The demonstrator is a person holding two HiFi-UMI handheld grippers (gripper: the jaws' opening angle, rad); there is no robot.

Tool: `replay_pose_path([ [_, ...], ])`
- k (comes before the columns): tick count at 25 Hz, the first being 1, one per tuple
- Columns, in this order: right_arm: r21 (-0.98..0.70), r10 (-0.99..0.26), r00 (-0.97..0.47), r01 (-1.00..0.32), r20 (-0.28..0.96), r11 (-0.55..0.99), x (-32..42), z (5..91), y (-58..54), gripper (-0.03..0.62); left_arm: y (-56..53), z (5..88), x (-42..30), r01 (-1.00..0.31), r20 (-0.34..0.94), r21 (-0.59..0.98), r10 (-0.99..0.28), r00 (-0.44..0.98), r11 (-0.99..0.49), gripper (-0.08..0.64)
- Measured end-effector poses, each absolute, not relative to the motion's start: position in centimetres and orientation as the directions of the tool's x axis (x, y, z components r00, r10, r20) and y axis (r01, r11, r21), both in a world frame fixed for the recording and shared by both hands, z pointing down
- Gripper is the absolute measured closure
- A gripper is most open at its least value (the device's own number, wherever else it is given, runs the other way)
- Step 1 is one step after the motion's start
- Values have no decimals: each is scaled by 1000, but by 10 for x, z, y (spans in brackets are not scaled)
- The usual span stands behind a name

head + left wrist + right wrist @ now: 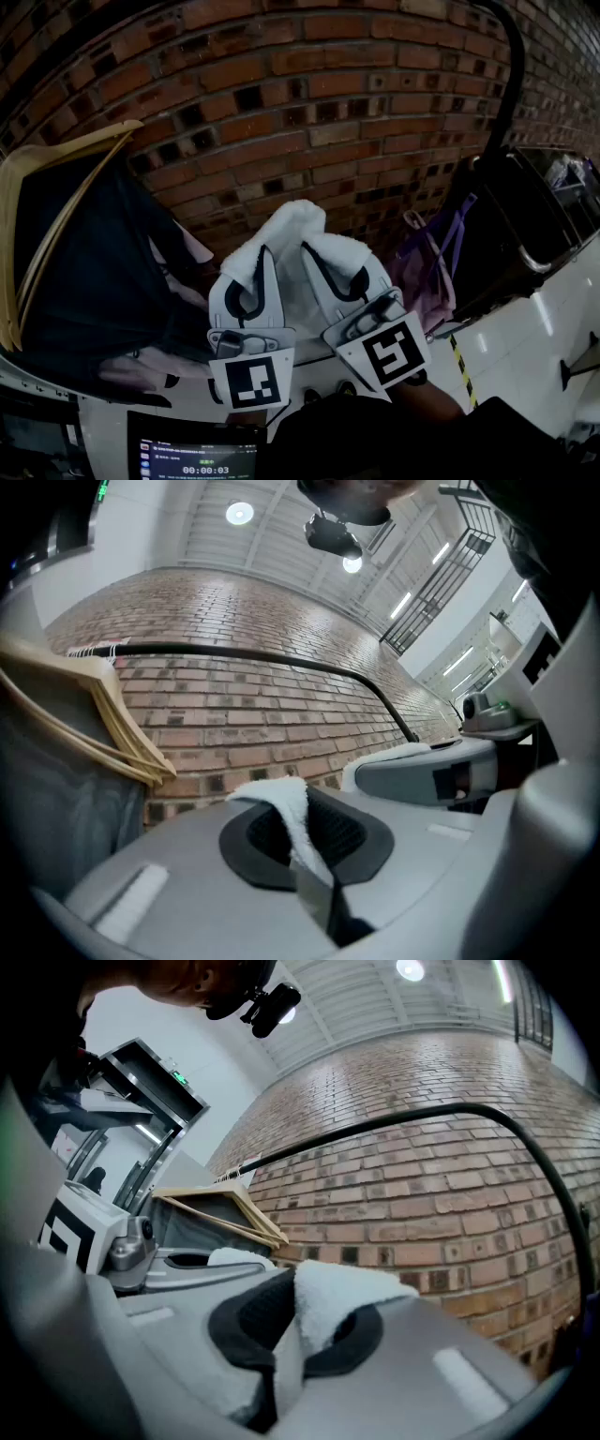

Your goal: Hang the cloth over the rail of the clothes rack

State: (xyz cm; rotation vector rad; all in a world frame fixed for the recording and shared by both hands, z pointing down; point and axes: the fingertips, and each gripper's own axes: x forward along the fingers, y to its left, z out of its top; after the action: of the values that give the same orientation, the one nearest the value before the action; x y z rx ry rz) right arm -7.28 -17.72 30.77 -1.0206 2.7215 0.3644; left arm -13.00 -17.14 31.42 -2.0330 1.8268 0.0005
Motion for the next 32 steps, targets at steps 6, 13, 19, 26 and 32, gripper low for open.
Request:
replay_pose_path([
  [6, 196, -570, -753, -645, -330, 739, -68, 270, -163, 581, -160, 284, -141, -922, -276, -385, -948, 158, -42, 545],
  [13, 352, -510, -754, -649, -413, 675, -52, 185, -168, 581, -164, 184, -153, -864, -407, -504, -885, 224, 13, 545],
  [19, 512, -401, -743, -664, -536, 545, -31, 73, -152, 581, -139, 60, -149, -815, -544, -576, -774, 326, 62, 545],
  [26, 711, -347, -736, -666, -581, 224, -20, -72, -151, 581, -112, -103, -145, -753, -683, -617, -631, 368, 228, 545],
  [32, 809, -347, -771, -586, -535, 55, -59, -180, -188, 581, -137, -221, -162, -635, -756, -598, -606, 246, 489, 545],
])
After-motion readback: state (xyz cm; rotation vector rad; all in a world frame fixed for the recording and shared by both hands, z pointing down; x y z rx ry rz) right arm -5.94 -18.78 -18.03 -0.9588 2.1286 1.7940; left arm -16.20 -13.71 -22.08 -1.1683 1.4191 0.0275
